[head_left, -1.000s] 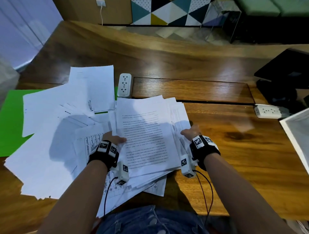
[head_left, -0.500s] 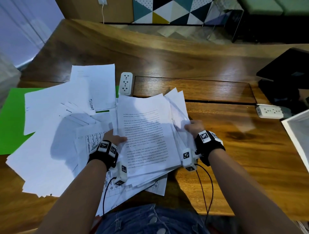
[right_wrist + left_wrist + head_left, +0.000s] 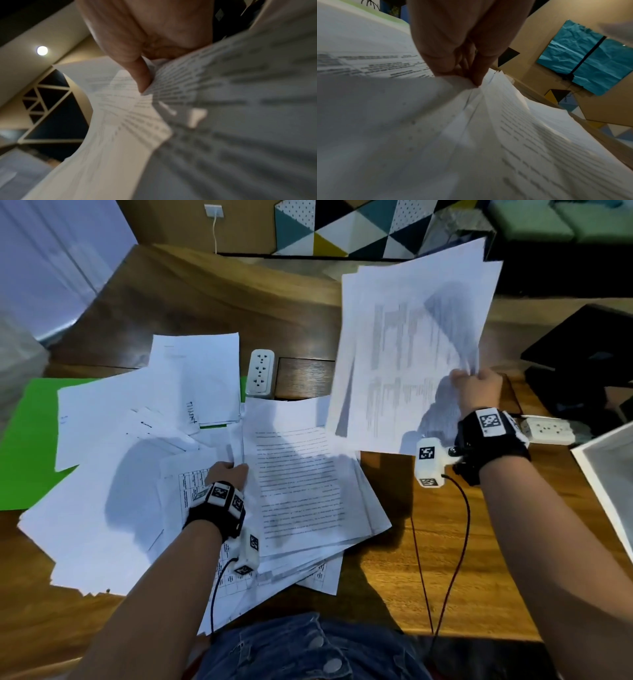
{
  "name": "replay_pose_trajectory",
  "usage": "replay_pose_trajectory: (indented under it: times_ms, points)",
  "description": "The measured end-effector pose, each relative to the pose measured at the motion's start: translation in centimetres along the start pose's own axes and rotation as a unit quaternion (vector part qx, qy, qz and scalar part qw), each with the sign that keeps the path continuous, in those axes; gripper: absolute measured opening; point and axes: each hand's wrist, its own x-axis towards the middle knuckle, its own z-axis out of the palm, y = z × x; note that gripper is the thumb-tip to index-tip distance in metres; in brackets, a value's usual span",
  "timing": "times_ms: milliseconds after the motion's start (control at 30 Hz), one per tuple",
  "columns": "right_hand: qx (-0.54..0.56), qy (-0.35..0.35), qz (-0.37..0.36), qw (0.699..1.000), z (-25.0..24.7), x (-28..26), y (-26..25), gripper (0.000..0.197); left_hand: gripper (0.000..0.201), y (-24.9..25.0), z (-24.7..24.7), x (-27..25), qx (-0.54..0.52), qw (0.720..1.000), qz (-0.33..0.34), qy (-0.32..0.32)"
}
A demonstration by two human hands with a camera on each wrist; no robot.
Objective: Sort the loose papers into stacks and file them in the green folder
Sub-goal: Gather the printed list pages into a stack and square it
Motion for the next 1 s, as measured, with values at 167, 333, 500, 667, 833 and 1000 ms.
replay_pose_trajectory:
  times_ms: [167,333,500,667,833,1000]
  points:
    - [-0.113,-0.189,0.055,0.974,3.1,-3.3,1.3,0.015,0.036,-0.3,-0.8,0.4,0.024,1.000,-0.013,0.013]
    - [-0.202,-0.252,0.049,0.945,7.7,-8.1,6.8,0.028,0.038,-0.2,-0.6,-0.7,-0.017,0.999,-0.031,-0.003]
    - [-0.275,-0.260,0.079,0.922,9.6,-10.1,9.8,0.064,0.039,-0.6,0.2,-0.3,0.000,1.000,-0.011,-0.010]
    - [-0.245,-0.342,0.051,0.906,9.7,-10.4,10.4,0.088,0.066,0.5,0.5,-0.5,-0.021,0.996,-0.038,-0.080]
    - [-0.175,-0.387,0.048,0.904,10.5,-12.5,10.5,0.086,0.081,0.3,1.4,-1.1,0.023,0.994,-0.008,-0.107]
    - [-0.085,-0.356,0.105,0.925,9.1,-11.6,11.0,0.089,0.071,-0.4,1.5,-1.1,0.005,0.993,0.048,-0.109]
